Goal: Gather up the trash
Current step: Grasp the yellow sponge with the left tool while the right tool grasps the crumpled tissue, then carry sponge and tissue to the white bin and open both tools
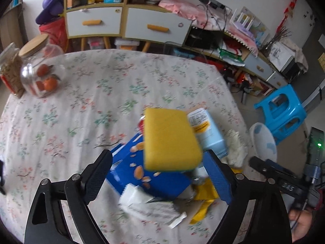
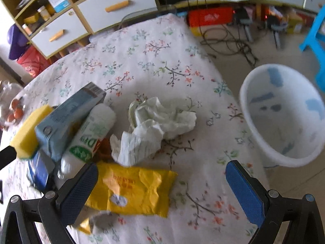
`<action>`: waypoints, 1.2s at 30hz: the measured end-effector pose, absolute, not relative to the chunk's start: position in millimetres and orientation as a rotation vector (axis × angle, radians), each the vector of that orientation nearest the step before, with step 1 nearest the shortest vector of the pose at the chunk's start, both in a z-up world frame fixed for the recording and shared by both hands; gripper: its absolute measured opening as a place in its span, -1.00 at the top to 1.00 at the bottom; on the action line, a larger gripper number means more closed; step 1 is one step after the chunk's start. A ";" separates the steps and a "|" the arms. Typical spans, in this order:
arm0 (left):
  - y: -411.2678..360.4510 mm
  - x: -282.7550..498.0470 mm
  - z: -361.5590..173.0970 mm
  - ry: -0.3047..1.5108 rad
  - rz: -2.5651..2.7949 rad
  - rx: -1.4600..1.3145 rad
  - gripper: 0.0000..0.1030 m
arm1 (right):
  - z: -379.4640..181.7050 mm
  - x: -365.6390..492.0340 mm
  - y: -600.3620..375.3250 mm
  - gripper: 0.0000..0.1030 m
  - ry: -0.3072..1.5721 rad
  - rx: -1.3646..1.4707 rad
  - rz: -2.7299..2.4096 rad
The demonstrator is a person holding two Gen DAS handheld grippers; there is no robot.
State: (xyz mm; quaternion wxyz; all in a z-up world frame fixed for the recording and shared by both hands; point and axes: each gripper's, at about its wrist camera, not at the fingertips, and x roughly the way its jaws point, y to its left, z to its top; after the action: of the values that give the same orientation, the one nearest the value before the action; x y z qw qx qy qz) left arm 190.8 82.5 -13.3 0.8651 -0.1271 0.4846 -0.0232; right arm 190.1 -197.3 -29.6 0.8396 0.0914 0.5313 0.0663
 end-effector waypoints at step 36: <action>49.7 171.2 33.5 0.879 -0.103 -0.194 -0.01 | -16.0 208.9 -265.7 0.44 1.050 0.364 0.097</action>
State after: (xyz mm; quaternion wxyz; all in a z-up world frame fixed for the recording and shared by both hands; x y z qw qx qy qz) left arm 171.2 49.7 33.5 0.8992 -0.0939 0.4244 -0.0495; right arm 208.9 -265.7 -16.0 0.8484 0.1729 0.4982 0.0461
